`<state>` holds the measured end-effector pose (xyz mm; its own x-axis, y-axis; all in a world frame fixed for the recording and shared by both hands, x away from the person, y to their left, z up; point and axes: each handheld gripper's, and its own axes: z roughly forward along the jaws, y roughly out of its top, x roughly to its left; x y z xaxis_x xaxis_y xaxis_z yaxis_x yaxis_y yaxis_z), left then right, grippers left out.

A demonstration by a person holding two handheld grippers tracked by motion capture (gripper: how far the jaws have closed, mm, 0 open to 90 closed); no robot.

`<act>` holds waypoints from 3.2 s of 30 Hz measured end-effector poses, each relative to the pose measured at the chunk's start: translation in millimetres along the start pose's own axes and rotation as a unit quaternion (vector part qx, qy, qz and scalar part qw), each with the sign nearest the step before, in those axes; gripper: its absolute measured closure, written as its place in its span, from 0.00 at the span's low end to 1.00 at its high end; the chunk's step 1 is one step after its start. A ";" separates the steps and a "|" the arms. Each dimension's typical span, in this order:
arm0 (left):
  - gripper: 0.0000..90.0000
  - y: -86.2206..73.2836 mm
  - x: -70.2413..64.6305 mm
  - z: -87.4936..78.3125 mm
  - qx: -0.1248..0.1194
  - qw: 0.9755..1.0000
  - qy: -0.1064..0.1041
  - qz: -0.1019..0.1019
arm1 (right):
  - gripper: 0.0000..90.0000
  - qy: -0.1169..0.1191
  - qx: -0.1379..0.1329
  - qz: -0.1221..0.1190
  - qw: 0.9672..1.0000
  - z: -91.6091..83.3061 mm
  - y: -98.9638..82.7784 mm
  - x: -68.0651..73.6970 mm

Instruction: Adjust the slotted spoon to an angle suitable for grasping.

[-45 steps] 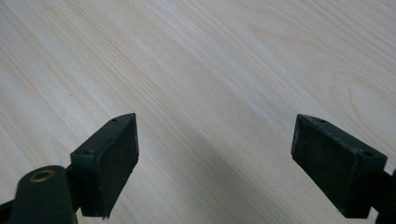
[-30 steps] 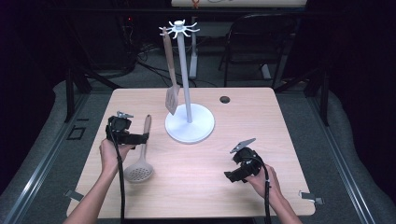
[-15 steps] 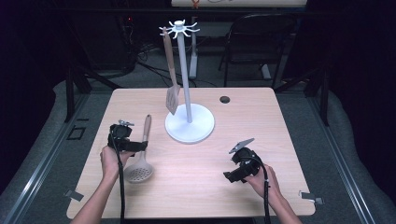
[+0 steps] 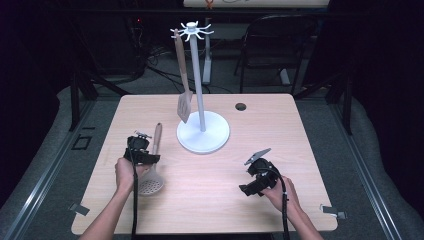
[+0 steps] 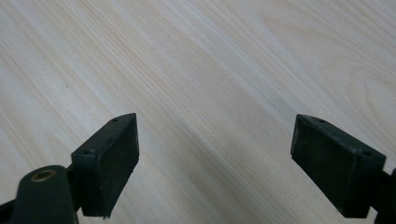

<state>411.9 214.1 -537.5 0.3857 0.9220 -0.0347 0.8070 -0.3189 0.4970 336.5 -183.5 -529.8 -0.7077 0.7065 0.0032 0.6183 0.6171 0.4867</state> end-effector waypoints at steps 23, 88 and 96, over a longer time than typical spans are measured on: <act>0.77 -1.0 -6.1 14.5 0.026 0.998 0.041 0.034 | 0.16 0.007 -0.012 0.012 1.000 -2.7 -0.4 0.4; 0.71 -48.0 6.7 -35.2 0.073 0.995 -0.013 0.064 | 0.17 0.008 -0.005 0.010 1.000 -2.0 -1.2 -1.3; 0.67 -20.1 -0.4 -25.0 0.056 0.996 -0.005 0.064 | 0.17 0.008 -0.003 0.011 1.000 -1.0 -0.9 -1.5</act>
<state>384.4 225.7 -525.8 0.4921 0.8704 0.0135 0.7962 -0.4563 0.3973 336.7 -185.5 -529.5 -0.6996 0.7140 0.0285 0.6315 0.5991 0.4922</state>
